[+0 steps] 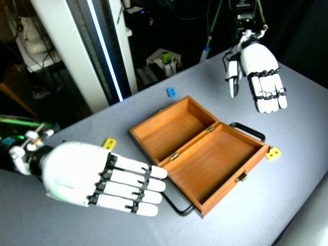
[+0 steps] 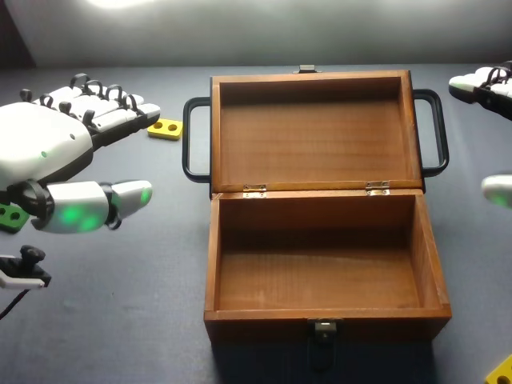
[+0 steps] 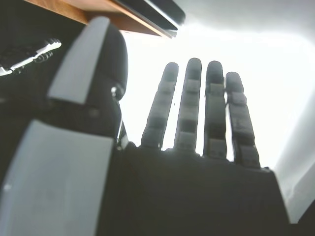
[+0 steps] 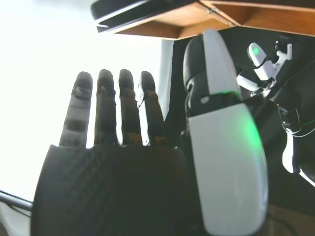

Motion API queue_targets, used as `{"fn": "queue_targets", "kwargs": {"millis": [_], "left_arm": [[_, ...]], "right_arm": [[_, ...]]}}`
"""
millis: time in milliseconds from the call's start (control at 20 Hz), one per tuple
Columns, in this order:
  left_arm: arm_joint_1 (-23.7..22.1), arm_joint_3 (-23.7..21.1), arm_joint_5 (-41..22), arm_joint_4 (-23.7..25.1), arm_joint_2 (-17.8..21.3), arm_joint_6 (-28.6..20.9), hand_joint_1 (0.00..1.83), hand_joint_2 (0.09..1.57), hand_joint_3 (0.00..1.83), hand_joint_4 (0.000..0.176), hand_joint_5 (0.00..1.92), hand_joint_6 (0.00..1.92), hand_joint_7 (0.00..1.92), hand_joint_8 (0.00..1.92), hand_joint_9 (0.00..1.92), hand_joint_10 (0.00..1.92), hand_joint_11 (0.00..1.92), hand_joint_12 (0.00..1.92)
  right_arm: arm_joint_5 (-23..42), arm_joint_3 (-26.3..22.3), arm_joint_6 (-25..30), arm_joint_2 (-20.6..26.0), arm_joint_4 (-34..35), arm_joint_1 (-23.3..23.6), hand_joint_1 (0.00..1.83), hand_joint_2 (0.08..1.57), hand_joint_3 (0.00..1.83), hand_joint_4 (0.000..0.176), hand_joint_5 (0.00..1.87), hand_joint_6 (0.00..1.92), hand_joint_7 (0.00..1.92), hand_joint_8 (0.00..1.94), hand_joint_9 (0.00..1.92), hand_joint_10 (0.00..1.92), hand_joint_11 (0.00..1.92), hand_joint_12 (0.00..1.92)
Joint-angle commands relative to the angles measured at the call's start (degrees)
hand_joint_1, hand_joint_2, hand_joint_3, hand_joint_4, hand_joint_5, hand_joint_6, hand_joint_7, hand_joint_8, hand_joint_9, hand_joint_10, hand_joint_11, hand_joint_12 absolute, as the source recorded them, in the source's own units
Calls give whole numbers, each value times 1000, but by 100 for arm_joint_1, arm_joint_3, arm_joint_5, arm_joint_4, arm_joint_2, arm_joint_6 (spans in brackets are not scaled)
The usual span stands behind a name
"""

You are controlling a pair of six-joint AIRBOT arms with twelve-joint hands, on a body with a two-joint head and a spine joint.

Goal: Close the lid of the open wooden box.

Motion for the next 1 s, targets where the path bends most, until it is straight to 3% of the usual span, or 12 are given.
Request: {"fn": "queue_targets", "kwargs": {"millis": [0,100,300,500,650,950], "left_arm": [[-63,20,-643,-24,-34,-5,0,1369,24,0,95,1,95,1,82,2,0,163],[-63,23,-633,-32,-43,-5,0,1365,1,0,78,0,97,0,70,0,0,207],[-157,196,-388,-72,-170,-5,0,1362,1,0,136,16,132,14,94,11,0,102],[-415,440,175,-23,-336,126,0,1351,0,0,121,0,94,0,60,0,7,89],[-670,712,739,-87,-567,408,0,1355,0,0,189,6,163,8,136,12,66,134],[-917,1063,1427,-194,-858,683,0,1304,0,0,98,0,95,0,76,1,29,124]], "right_arm": [[655,34,30,-16,159,72,139,1247,7,0,39,2,55,2,49,4,98,69],[632,40,30,-16,159,72,134,1241,0,0,45,4,54,0,38,0,88,56],[414,126,30,-31,159,112,158,1246,0,0,59,5,68,5,42,9,90,45],[-75,382,30,-129,159,295,173,1245,0,0,22,0,28,0,0,0,43,19],[-531,606,16,-231,159,414,173,1252,3,0,32,5,35,5,0,0,43,18],[-1279,1037,16,-574,101,660,184,1256,0,0,33,0,27,0,0,0,79,28]]}}
